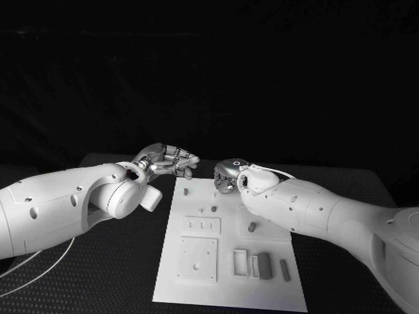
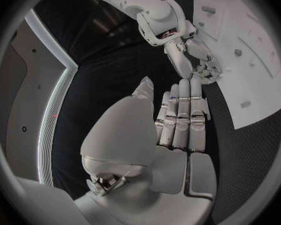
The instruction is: Assemble the parts on the task board
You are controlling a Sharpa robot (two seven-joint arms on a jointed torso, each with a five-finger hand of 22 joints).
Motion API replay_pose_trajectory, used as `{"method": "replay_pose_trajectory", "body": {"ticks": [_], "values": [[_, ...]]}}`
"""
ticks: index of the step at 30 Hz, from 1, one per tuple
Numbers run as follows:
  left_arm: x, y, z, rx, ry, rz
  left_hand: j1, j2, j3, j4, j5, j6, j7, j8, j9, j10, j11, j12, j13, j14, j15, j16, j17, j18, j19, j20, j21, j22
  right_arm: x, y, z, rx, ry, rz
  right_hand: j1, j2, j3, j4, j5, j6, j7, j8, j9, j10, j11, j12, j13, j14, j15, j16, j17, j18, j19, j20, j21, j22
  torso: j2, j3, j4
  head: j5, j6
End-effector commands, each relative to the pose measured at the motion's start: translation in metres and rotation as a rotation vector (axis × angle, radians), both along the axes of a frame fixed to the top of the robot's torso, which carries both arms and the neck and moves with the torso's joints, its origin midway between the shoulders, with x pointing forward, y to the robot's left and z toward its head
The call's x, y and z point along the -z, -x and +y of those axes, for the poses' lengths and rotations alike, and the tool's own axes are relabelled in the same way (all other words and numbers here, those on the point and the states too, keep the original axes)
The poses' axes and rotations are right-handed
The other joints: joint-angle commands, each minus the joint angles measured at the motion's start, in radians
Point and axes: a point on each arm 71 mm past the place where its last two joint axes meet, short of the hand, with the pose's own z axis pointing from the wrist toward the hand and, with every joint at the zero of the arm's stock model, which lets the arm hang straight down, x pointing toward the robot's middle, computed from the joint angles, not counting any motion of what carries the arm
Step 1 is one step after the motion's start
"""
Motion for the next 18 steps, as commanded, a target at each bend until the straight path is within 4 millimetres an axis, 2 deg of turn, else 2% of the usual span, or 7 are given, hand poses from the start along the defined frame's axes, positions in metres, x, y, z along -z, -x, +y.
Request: {"method": "replay_pose_trajectory", "body": {"ticks": [1,18], "values": [[-0.0016,-0.0001,-0.0014,0.004,0.002,-0.009,-0.001,-0.008,-0.001,0.0,0.003,-0.001,0.005,-0.007,0.001,0.004,0.003,-0.003,0.002,0.001,0.006,-0.004,0.002,0.02,0.003,-0.007,-0.006,0.002,-0.0006,-0.0011,-0.0035,0.017,0.004,-0.017,0.005,-0.001,-0.004,0.005,0.001,0.03,-0.003,0.002,0.004,-0.028,0.006,0.003,-0.002,-0.003,-0.002,0.004,-0.002,0.006,-0.002,0.001,0.0,0.016,0.0,0.0002,-0.0001,0.0,0.001],[-0.0015,-0.0003,-0.0012,0.004,0.002,-0.009,-0.001,-0.007,0.0,0.0,0.003,-0.001,0.005,-0.007,0.002,0.005,0.003,-0.005,0.002,0.001,0.006,-0.005,0.003,0.019,0.003,-0.007,-0.007,0.002,-0.0012,-0.0015,-0.007,0.024,-0.004,-0.027,0.007,0.001,-0.006,0.005,0.001,0.037,-0.006,0.005,0.005,-0.022,0.004,0.008,-0.004,0.0,-0.005,0.011,-0.006,0.006,0.002,-0.001,0.003,0.017,0.0,-0.0002,0.0003,-0.001,0.001]]}}
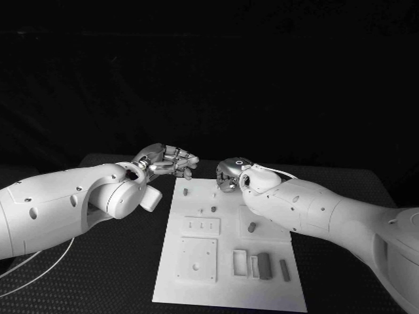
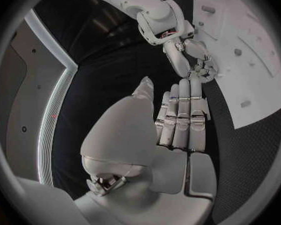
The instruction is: Assemble the parts on the task board
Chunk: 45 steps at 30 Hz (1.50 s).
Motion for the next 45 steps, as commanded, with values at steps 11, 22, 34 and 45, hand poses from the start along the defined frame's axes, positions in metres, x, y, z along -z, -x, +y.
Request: {"method": "replay_pose_trajectory", "body": {"ticks": [11,22,34,45], "values": [[-0.0017,0.0002,-0.0027,0.007,0.003,-0.01,-0.001,-0.008,0.0,0.0,0.003,-0.001,0.005,-0.007,0.002,0.005,0.003,-0.005,0.002,0.001,0.006,-0.006,0.002,0.02,0.004,-0.008,-0.008,0.002,0.004,0.0006,-0.0004,-0.005,0.031,0.043,0.006,-0.002,-0.005,0.003,0.001,0.036,-0.006,0.004,0.001,-0.023,0.004,0.004,-0.003,-0.001,-0.005,0.007,-0.004,0.008,0.002,-0.001,0.003,0.017,0.001,-0.0006,0.0005,0.0,-0.002],[-0.0017,-0.0004,-0.0052,0.011,0.004,-0.011,-0.001,-0.008,0.0,0.0,0.003,-0.001,0.005,-0.007,0.002,0.005,0.003,-0.006,0.002,0.002,0.006,-0.006,0.002,0.019,0.004,-0.008,-0.008,0.002,0.0056,0.001,0.0028,-0.01,0.035,0.05,-0.001,-0.015,-0.008,0.012,0.001,0.029,-0.002,-0.001,-0.001,-0.03,0.006,0.003,-0.008,-0.007,-0.003,0.008,-0.011,0.008,-0.002,0.001,-0.001,0.016,0.001,-0.0003,0.0017,-0.001,-0.006],[-0.0039,-0.0002,-0.0055,0.011,0.004,-0.014,-0.001,-0.008,0.0,0.0,0.003,-0.001,0.005,-0.008,0.003,0.006,0.003,-0.007,0.003,0.002,0.006,-0.007,0.003,0.019,0.004,-0.008,-0.009,0.002,0.0054,0.0016,0.0058,-0.01,0.02,0.053,-0.001,-0.039,-0.008,0.032,0.001,-0.011,0.015,-0.026,-0.012,-0.046,0.014,0.005,-0.016,-0.022,0.004,0.013,-0.027,0.008,-0.012,0.005,-0.009,0.016,0.001,-0.0005,0.0008,0.004,-0.009],[-0.0044,-0.0003,-0.0059,0.013,0.004,-0.014,-0.001,-0.008,0.0,0.0,0.003,-0.001,0.005,-0.008,0.003,0.006,0.003,-0.007,0.003,0.002,0.006,-0.007,0.004,0.019,0.004,-0.008,-0.01,0.002,0.0034,0.0019,0.0077,-0.013,-0.01,0.036,0.002,-0.045,-0.011,0.044,0.001,-0.04,0.024,-0.04,-0.018,-0.051,0.019,0.008,-0.021,-0.026,0.008,0.019,-0.036,0.008,-0.013,0.006,-0.012,0.016,0.0,-0.0004,-0.0001,0.005,-0.008]]}}
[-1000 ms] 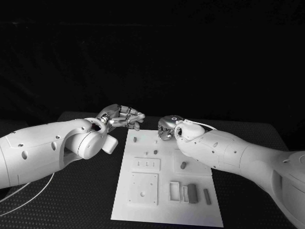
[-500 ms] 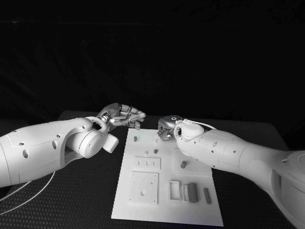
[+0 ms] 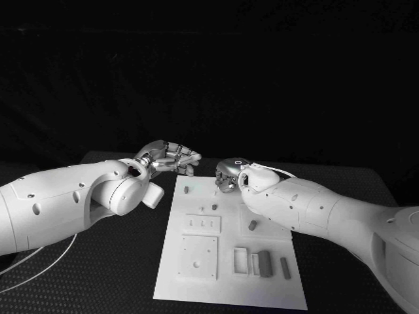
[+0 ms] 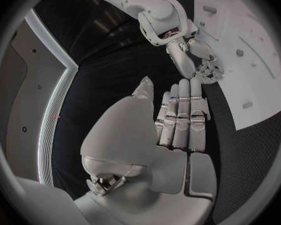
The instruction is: Assemble the parts on the task board
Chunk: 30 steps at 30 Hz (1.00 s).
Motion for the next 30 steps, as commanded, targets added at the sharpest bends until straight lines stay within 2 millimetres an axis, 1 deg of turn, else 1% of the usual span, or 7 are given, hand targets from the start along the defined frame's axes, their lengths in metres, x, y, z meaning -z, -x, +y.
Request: {"method": "replay_pose_trajectory", "body": {"ticks": [1,5,8,14,22,27,30], "values": [[-0.002,0.0,-0.002,0.007,0.003,-0.009,-0.001,-0.008,0.0,0.0,0.003,-0.001,0.005,-0.004,0.002,0.006,0.003,-0.004,0.001,0.002,0.006,-0.004,0.001,0.015,0.001,-0.005,-0.006,0.001,0.0,0.001,0.002,-0.009,-0.011,-0.002,-0.002,-0.01,-0.001,0.007,0.001,-0.008,-0.001,-0.004,-0.001,-0.043,0.013,0.004,-0.001,-0.008,0.003,0.005,-0.001,0.021,-0.006,-0.001,-0.004,0.016,0.0,0.0001,-0.0003,0.0,0.001],[-0.002,0.0,-0.002,0.006,0.003,-0.01,-0.001,-0.008,0.0,0.0,0.003,-0.001,0.005,-0.004,0.002,0.006,0.003,-0.004,0.001,0.002,0.006,-0.004,0.001,0.015,0.001,-0.005,-0.006,0.001,0.001,0.001,0.002,-0.008,-0.007,0.008,-0.001,-0.011,-0.002,0.009,0.001,-0.014,0.001,-0.007,-0.003,-0.044,0.014,0.005,-0.003,-0.009,0.003,0.006,-0.004,0.021,-0.006,-0.001,-0.004,0.016,0.0,0.0005,-0.0008,0.0,0.001],[-0.002,0.0,-0.002,0.006,0.003,-0.011,-0.001,-0.008,0.0,0.0,0.003,-0.001,0.005,-0.004,0.002,0.006,0.003,-0.004,0.001,0.002,0.006,-0.004,0.002,0.015,0.001,-0.005,-0.007,0.001,0.001,0.001,0.002,-0.007,-0.007,0.01,0.0,-0.012,-0.002,0.01,0.0,-0.016,0.002,-0.008,-0.003,-0.045,0.015,0.005,-0.004,-0.009,0.004,0.006,-0.005,0.021,-0.007,-0.001,-0.005,0.016,-0.001,0.0,-0.0006,-0.002,0.002],[-0.003,0.0,-0.002,0.007,0.003,-0.011,-0.001,-0.008,0.0,0.0,0.003,-0.001,0.005,-0.004,0.002,0.007,0.003,-0.005,0.002,0.002,0.006,-0.004,0.002,0.015,0.001,-0.005,-0.007,0.001,0.001,0.0,0.001,-0.006,-0.01,0.015,0.004,-0.016,-0.004,0.014,0.0,-0.037,0.008,-0.018,-0.008,-0.05,0.019,0.005,-0.009,-0.013,0.008,0.01,-0.011,0.021,-0.009,0.0,-0.007,0.017,0.0,0.0003,-0.0003,-0.003,0.001],[-0.003,0.0,-0.002,0.006,0.003,-0.012,-0.001,-0.008,0.0,0.0,0.003,-0.001,0.005,-0.004,0.002,0.007,0.003,-0.005,0.002,0.002,0.005,-0.005,0.002,0.015,0.001,-0.005,-0.008,0.002,-0.001,0.001,0.0,-0.004,-0.028,-0.003,0.006,-0.017,-0.005,0.015,0.0,-0.046,0.011,-0.023,-0.01,-0.052,0.021,0.006,-0.012,-0.014,0.009,0.012,-0.014,0.021,-0.009,0.001,-0.007,0.017,-0.001,0.0003,0.0,-0.004,0.0],[-0.003,-0.001,0.002,-0.004,0.002,-0.015,-0.001,-0.008,0.0,0.0,0.003,-0.001,0.005,-0.004,0.002,0.007,0.003,-0.006,0.002,0.002,0.005,-0.005,0.003,0.015,0.001,-0.005,-0.008,0.002,-0.004,0.002,-0.008,-0.001,-0.095,-0.027,0.009,-0.031,-0.008,0.016,0.0,-0.074,0.012,-0.036,-0.018,-0.053,0.022,0.008,-0.016,-0.016,0.011,0.015,-0.019,0.021,-0.01,0.001,-0.008,0.017,-0.002,0.0007,-0.0013,-0.003,0.004],[-0.004,-0.003,0.008,-0.018,0.001,-0.022,-0.001,-0.009,-0.001,0.0,0.003,-0.001,0.005,-0.005,0.002,0.007,0.003,-0.006,0.002,0.002,0.006,-0.005,0.003,0.015,0.001,-0.005,-0.008,0.002,-0.011,0.004,-0.012,-0.007,-0.154,-0.036,0.013,-0.045,-0.008,0.017,0.001,-0.084,0.016,-0.039,-0.021,-0.066,0.026,0.003,-0.022,-0.024,0.014,0.009,-0.027,0.021,-0.016,0.003,-0.013,0.015,-0.003,0.0008,-0.0039,-0.001,0.008]]}}
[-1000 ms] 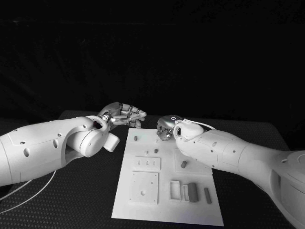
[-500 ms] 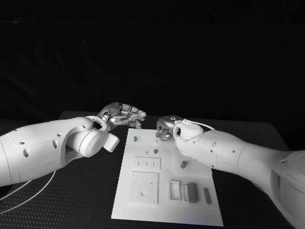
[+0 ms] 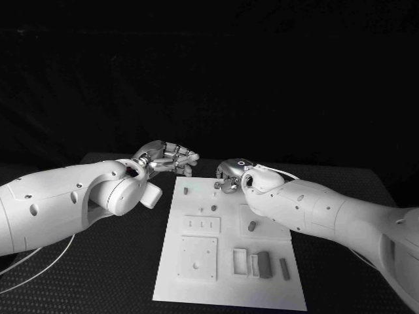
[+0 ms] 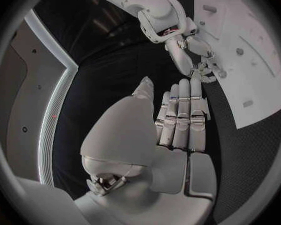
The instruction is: Assemble the parts on the task board
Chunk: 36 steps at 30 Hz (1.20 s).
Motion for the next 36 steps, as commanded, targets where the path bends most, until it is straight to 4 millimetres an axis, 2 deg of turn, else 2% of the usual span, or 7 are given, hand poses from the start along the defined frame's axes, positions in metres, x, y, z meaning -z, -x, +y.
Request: {"method": "replay_pose_trajectory", "body": {"ticks": [1,11,15,19,25,32,36], "values": [[-0.004,-0.002,0.006,-0.015,0.002,-0.022,-0.001,-0.009,-0.001,0.0,0.003,-0.001,0.005,-0.005,0.002,0.007,0.003,-0.006,0.002,0.002,0.006,-0.005,0.001,0.016,0.001,-0.005,-0.004,0.001,-0.016,0.0,-0.002,-0.009,-0.124,-0.038,0.003,-0.015,0.002,0.01,0.001,-0.019,0.007,-0.005,-0.003,-0.036,0.015,-0.02,-0.024,-0.023,0.009,-0.014,-0.021,0.008,-0.025,0.004,-0.021,0.012,-0.002,0.001,-0.0042,0.002,0.008],[-0.003,-0.011,0.017,-0.051,-0.01,-0.029,0.002,-0.008,0.0,-0.001,0.003,0.002,0.004,-0.004,0.003,0.017,-0.001,-0.003,0.006,0.002,0.006,-0.008,0.003,0.015,0.002,-0.006,-0.007,0.002,-0.046,0.008,-0.019,-0.107,-0.281,0.074,0.034,0.003,0.004,-0.029,0.001,-0.041,0.021,0.008,-0.006,-0.071,0.046,-0.11,-0.209,-0.074,0.043,-0.058,-0.108,0.006,-0.09,0.038,-0.075,0.012,-0.02,0.0131,-0.0333,0.013,0.029],[-0.002,-0.015,0.024,-0.068,-0.015,-0.035,0.003,-0.007,0.0,-0.001,0.003,0.004,0.003,-0.004,0.004,0.023,-0.004,-0.002,0.009,0.002,0.006,-0.01,0.005,0.015,0.002,-0.006,-0.009,0.003,-0.048,0.014,-0.042,-0.108,-0.307,0.125,0.041,0.0,-0.006,-0.059,0.0,-0.042,-0.02,0.017,-0.006,-0.071,0.053,-0.121,-0.266,-0.071,0.047,-0.047,-0.127,0.008,-0.085,0.043,-0.076,0.015,-0.031,0.0206,-0.0484,0.018,0.037],[-0.001,-0.018,0.03,-0.081,-0.019,-0.036,0.003,-0.007,-0.001,-0.001,0.003,0.005,0.003,-0.003,0.005,0.023,-0.004,-0.002,0.009,0.001,0.006,-0.011,0.005,0.015,0.001,-0.005,-0.01,0.003,-0.048,0.015,-0.068,-0.069,-0.302,0.129,0.036,-0.017,-0.032,-0.084,-0.002,-0.058,-0.023,0.016,-0.009,-0.083,0.057,-0.112,-0.285,-0.056,0.048,-0.029,-0.138,0.008,-0.068,0.038,-0.067,0.018,-0.04,0.0282,-0.0628,0.022,0.037],[0.002,-0.019,0.033,-0.083,-0.021,-0.03,0.003,-0.007,-0.001,0.0,0.003,0.005,0.003,-0.003,0.005,0.022,-0.004,-0.003,0.009,0.0,0.006,-0.011,0.005,0.014,0.001,-0.005,-0.011,0.003,-0.045,0.01,-0.1,-0.008,-0.212,0.103,0.039,-0.04,-0.117,-0.107,0.001,-0.104,0.031,0.017,-0.009,-0.19,0.049,0.205,-0.051,-0.04,0.031,0.085,-0.125,0.008,-0.028,0.018,-0.012,0.023,-0.053,0.0408,-0.0851,0.029,0.033],[0.006,-0.018,0.034,-0.079,-0.022,-0.02,0.003,-0.006,-0.001,0.0,0.003,0.005,0.003,-0.003,0.005,0.022,-0.004,-0.003,0.01,0.001,0.006,-0.011,0.005,0.014,0.001,-0.005,-0.011,0.003,-0.031,0.004,-0.115,0.045,-0.14,0.115,0.043,-0.057,-0.12,-0.077,0.001,-0.089,0.031,0.034,0.006,-0.24,0.036,0.703,0.22,-0.016,0.026,0.324,-0.011,0.008,0.044,-0.036,0.143,0.023,-0.057,0.0529,-0.0973,0.032,0.032],[0.008,-0.017,0.033,-0.071,-0.021,-0.013,0.002,-0.006,-0.001,0.0,0.003,0.005,0.003,-0.003,0.005,0.022,-0.004,-0.003,0.01,0.001,0.006,-0.011,0.006,0.014,0.001,-0.005,-0.011,0.003,-0.016,-0.001,-0.113,0.06,-0.108,0.125,0.039,-0.047,-0.117,-0.076,0.001,-0.082,0.029,0.038,0.011,-0.238,0.032,0.735,0.208,-0.009,0.022,0.332,-0.013,0.008,0.049,-0.046,0.16,0.022,-0.055,0.0493,-0.0942,0.025,0.034]]}}
